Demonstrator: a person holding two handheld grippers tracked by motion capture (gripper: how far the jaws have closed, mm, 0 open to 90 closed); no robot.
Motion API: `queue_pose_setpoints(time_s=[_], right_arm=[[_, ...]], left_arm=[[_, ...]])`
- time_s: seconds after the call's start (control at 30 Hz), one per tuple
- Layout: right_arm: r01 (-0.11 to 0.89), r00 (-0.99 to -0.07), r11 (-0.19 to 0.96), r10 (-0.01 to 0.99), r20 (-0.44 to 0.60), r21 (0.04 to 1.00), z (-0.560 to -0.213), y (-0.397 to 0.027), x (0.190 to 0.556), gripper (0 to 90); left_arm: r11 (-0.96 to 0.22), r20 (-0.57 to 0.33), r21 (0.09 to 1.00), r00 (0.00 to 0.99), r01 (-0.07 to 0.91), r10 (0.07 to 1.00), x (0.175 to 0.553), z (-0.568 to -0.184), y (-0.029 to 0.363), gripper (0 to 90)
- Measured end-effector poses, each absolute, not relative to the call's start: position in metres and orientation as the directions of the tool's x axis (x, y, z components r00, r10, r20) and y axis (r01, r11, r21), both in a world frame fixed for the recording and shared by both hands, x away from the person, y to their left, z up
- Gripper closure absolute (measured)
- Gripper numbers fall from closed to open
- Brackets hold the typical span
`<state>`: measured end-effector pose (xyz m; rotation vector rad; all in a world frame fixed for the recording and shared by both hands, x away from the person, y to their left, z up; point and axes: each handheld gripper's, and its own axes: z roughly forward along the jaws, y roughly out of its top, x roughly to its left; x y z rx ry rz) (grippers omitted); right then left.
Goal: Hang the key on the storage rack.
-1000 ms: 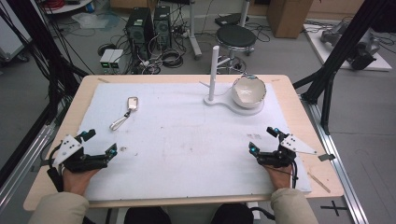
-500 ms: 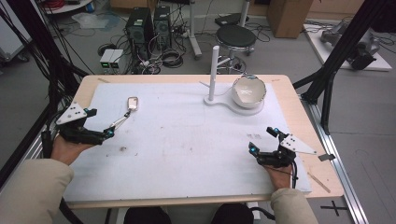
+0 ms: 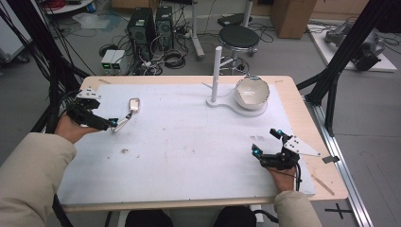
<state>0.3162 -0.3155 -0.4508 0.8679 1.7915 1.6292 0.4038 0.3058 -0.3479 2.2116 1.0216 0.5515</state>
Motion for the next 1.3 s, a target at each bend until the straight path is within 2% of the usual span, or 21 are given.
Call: queue_pose_setpoints(time_s=[0.43,0.6,0.7,1.1,1.3], right_arm=[[0.1,-0.633,0.06,0.774,0.017,0.993,-0.451,-0.314,0.316,0.7],[0.098,-0.631,0.062,0.776,0.014,0.993,-0.451,-0.314,0.316,0.7],[0.098,-0.629,0.061,0.777,0.015,0.993,-0.451,-0.314,0.316,0.7],[0.102,-0.628,0.061,0.778,0.017,0.993,-0.451,-0.314,0.316,0.7],[0.099,-0.628,0.06,0.778,0.015,0.993,-0.451,-0.314,0.316,0.7]], left_arm=[[-0.55,0.114,0.556,0.598,0.624,0.794,0.431,-0.366,0.294,1.8],[-0.552,0.097,0.458,0.578,0.697,0.81,0.441,-0.384,0.289,2.2],[-0.556,0.1,0.44,0.577,0.705,0.811,0.443,-0.388,0.287,4.0],[-0.54,0.097,0.372,0.546,0.755,0.832,0.448,-0.396,0.285,29.4],[-0.547,0.096,0.369,0.554,0.752,0.827,0.449,-0.398,0.284,36.9]])
